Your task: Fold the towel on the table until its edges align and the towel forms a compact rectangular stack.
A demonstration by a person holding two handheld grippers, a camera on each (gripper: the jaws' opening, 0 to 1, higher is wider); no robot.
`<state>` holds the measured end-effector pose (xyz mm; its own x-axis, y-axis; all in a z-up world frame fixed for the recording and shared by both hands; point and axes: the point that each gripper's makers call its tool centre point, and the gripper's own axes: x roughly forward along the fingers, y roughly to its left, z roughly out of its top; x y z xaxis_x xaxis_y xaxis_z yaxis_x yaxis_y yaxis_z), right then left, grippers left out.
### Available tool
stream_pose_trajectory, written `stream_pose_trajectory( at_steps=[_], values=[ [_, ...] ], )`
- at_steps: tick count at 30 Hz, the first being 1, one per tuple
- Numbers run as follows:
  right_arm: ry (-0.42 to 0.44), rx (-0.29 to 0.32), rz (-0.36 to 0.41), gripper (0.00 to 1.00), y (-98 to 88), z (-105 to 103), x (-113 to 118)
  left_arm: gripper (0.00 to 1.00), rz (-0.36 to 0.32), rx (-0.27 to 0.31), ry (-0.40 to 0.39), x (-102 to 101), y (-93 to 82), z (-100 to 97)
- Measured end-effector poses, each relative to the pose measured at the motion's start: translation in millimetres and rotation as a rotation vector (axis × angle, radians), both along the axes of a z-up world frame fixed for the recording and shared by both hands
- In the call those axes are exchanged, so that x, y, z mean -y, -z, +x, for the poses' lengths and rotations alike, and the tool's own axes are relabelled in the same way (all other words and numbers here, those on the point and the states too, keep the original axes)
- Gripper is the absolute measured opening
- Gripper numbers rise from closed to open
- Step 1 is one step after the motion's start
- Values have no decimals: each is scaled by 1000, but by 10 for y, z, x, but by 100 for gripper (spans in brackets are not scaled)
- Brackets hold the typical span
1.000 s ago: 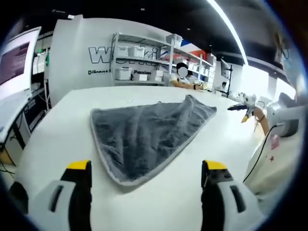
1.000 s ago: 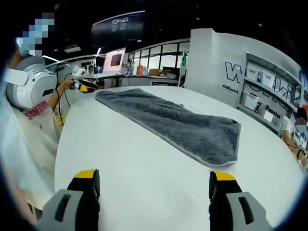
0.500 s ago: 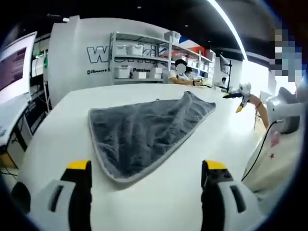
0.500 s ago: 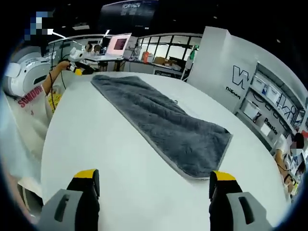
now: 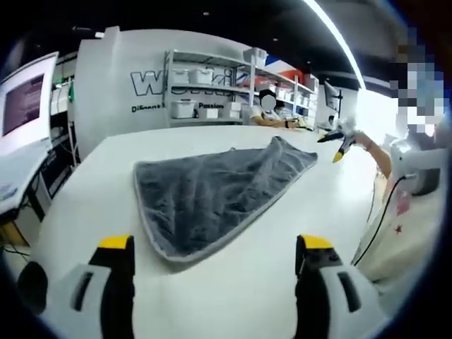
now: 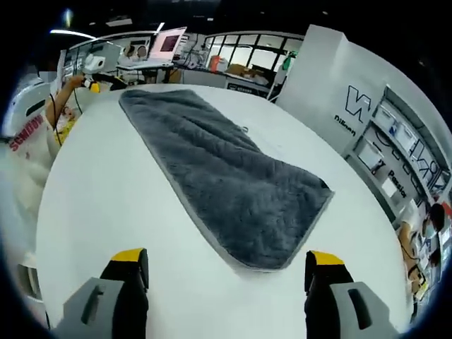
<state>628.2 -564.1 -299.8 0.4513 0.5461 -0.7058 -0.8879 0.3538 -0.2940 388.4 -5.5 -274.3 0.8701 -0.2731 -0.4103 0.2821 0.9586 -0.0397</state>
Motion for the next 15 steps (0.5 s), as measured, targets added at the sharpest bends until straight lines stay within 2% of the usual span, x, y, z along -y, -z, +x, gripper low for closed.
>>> stream_pose_trajectory(
  at_steps=[7, 13, 15],
  values=[
    [-15, -42, 9, 75, 72, 151, -91, 99, 9, -6, 3, 50, 13, -1],
    [-14, -101, 20, 68, 216, 218, -147, 99, 8, -16, -4, 40, 43, -24],
    [-14, -120, 35, 62, 240, 232, -165, 99, 9, -23, -5, 39, 54, -35]
  ],
)
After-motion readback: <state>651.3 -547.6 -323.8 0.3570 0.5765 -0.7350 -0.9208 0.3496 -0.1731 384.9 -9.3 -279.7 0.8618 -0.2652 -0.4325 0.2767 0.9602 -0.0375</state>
